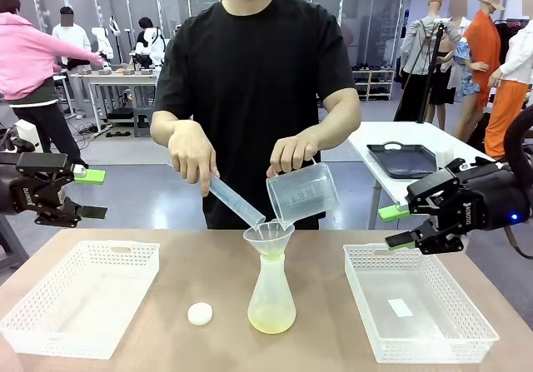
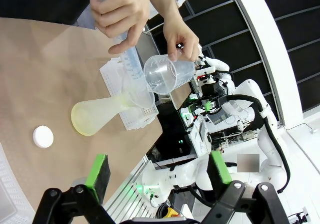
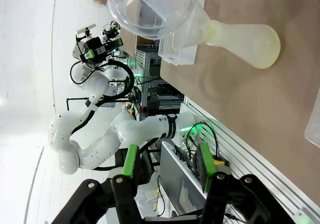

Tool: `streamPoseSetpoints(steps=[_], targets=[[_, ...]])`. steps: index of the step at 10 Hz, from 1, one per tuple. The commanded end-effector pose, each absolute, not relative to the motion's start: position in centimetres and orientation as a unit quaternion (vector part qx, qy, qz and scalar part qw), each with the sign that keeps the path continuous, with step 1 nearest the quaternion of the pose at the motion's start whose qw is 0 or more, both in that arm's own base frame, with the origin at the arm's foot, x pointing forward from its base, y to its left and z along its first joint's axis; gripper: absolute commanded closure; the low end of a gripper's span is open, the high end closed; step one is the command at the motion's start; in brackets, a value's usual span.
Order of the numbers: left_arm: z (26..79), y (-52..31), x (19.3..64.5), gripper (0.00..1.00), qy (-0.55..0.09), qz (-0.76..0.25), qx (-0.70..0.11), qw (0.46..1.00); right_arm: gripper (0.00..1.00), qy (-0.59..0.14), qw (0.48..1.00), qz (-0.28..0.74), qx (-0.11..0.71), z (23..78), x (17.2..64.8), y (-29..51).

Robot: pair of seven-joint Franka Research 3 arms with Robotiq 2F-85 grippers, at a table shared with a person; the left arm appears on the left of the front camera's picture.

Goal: Prepare the solutions needed for the experiment.
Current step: Once the solution is in the Big flask , pick up the Plastic Funnel and place it back into the right Organizing basket.

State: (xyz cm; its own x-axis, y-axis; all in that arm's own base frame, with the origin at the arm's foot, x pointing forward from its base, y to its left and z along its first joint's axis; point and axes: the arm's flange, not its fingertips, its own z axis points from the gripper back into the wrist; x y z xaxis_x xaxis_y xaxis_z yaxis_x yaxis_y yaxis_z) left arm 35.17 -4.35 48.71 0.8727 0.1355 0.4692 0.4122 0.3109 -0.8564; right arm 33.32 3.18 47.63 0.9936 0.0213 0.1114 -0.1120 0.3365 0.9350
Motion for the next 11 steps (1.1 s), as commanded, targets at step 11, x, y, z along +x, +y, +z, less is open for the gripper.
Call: streamPoseSetpoints(steps=[11], targets=[[48.72, -4.55, 35.3, 0.0, -0.246, -0.094, -0.588, 0.765, 0.41, -0.044, 0.813, 0.044, 0.578, 47.71, 33.47, 3.32]])
